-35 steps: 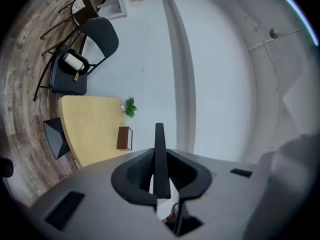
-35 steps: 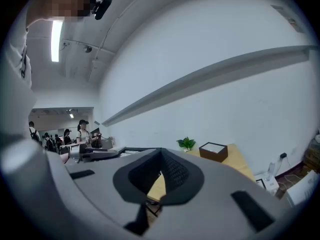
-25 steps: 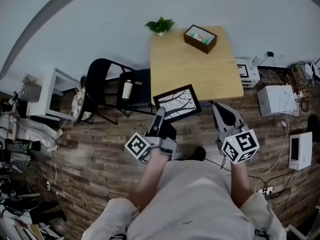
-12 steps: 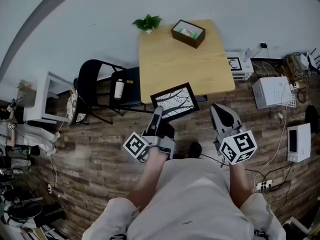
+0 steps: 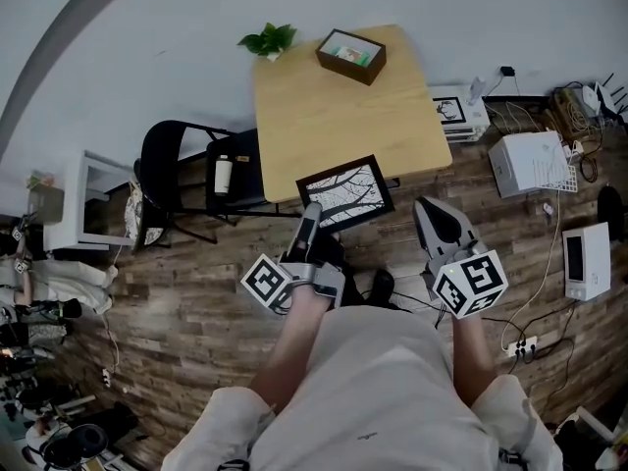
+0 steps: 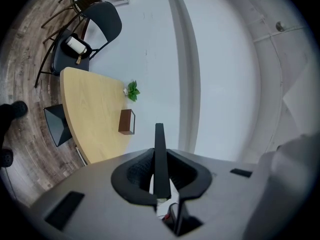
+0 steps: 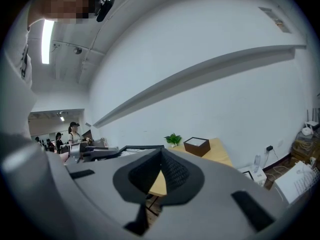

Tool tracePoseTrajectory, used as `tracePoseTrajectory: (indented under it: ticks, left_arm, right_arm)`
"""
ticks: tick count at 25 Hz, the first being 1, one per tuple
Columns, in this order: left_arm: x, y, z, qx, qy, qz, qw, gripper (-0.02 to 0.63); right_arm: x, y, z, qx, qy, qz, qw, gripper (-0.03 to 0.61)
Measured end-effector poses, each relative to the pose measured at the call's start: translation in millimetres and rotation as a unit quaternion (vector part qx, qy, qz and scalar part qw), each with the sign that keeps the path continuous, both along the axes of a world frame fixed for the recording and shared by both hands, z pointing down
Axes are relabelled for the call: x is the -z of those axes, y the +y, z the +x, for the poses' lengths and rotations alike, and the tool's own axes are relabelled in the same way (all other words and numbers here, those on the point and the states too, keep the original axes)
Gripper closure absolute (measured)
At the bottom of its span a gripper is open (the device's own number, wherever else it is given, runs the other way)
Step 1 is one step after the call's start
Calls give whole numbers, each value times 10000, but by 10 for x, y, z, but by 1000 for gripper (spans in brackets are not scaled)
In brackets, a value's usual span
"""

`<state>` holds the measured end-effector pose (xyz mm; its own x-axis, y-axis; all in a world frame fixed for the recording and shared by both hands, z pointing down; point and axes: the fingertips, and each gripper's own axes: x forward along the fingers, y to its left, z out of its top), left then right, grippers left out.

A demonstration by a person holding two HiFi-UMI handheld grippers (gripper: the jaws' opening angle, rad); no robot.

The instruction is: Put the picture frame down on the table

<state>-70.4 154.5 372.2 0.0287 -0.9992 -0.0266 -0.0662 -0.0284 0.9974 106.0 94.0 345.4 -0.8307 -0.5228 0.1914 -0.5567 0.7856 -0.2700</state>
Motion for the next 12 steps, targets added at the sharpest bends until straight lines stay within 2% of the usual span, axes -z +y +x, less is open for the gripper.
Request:
tracePoseTrajectory:
  ticks: [6, 12]
  left_arm:
    - [-37, -245, -40, -258, 33, -37, 9997, 551]
    - [-174, -711, -144, -566, 92, -131, 9983, 551]
  right_arm:
    - [-61, -158, -100, -138, 28, -109, 9998, 580]
    - [-55, -505, -211, -338, 139, -111, 9993, 580]
